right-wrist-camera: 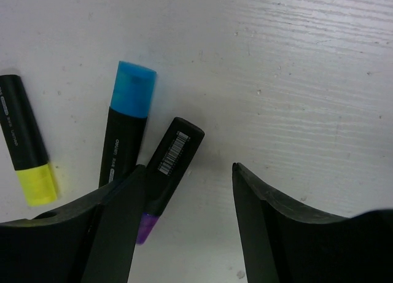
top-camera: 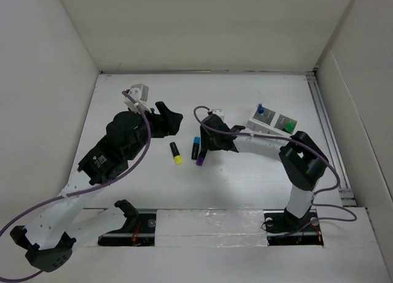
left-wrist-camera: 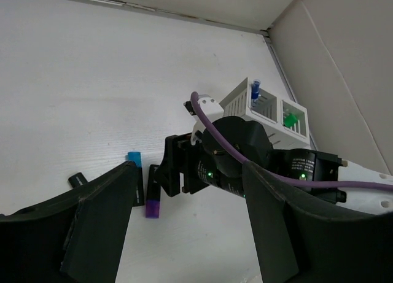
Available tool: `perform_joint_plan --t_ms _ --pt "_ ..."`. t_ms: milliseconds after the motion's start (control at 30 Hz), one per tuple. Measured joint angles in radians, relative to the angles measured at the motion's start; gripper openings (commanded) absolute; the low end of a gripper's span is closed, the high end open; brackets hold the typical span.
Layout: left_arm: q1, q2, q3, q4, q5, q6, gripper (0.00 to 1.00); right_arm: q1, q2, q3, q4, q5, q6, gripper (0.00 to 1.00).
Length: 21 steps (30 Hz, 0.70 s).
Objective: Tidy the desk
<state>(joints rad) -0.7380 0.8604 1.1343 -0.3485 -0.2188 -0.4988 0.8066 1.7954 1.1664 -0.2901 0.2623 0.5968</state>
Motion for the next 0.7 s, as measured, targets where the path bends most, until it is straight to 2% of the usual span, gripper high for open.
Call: perform_joint_plan --t_ms 367,600,700 --pt "0.000 -0.029 -0.014 -0.021 -0.020 0.005 0.66 0.007 0.143 0.112 -0.029 0.028 0.084 0.51" --pt "0.000 -0.036 -0.014 -0.024 -0.035 0.023 0.67 0.007 0.151 0.122 -0.050 0.061 0.130 0.41" --pt "0.000 -0.042 -0.014 -0.024 -0.045 0.030 0.67 0.007 0.150 0.119 -0.055 0.072 0.142 0.43"
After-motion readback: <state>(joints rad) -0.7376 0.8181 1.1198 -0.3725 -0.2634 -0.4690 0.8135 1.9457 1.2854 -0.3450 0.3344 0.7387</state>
